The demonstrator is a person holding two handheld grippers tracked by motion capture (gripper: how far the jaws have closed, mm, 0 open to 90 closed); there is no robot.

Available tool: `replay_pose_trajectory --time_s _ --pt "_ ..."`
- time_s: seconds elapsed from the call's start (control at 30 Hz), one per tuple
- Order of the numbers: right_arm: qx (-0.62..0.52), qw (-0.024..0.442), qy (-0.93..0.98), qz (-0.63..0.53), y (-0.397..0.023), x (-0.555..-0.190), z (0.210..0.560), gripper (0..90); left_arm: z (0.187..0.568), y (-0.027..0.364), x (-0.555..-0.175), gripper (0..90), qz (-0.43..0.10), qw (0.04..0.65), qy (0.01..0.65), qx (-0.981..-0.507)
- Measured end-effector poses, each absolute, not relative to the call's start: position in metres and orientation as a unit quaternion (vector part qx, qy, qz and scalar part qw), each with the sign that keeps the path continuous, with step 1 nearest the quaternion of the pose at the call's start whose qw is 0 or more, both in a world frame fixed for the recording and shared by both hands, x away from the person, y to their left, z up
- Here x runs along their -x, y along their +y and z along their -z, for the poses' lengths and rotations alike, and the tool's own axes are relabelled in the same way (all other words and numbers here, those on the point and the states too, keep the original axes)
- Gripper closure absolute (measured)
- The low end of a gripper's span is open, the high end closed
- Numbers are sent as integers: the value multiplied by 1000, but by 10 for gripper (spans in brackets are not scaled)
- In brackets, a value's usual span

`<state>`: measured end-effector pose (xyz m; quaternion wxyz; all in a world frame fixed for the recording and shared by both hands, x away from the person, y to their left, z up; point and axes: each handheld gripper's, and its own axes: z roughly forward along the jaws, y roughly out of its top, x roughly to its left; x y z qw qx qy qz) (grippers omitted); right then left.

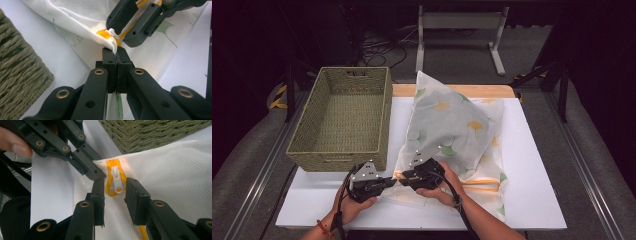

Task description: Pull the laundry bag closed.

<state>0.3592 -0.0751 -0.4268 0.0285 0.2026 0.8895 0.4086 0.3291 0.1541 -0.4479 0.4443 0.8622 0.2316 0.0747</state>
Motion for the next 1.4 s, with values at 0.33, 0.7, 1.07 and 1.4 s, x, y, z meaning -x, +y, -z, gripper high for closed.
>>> replay_pose_trajectory --time_s 0.33,0.7,1.07,1.4 --pt "-184 33 894 -407 -66 -355 428 787 448 161 -328 887 -82 437 237 -864" --pt "-196 11 890 -411 -66 -357 432 740 448 160 -325 887 -85 434 232 -866" --pt "-230 -24 876 -423 -67 -358 436 626 448 158 -321 886 -101 424 223 -872" --pt "-234 -8 873 -427 -66 -358 437 730 449 156 -319 886 -97 419 214 -877"
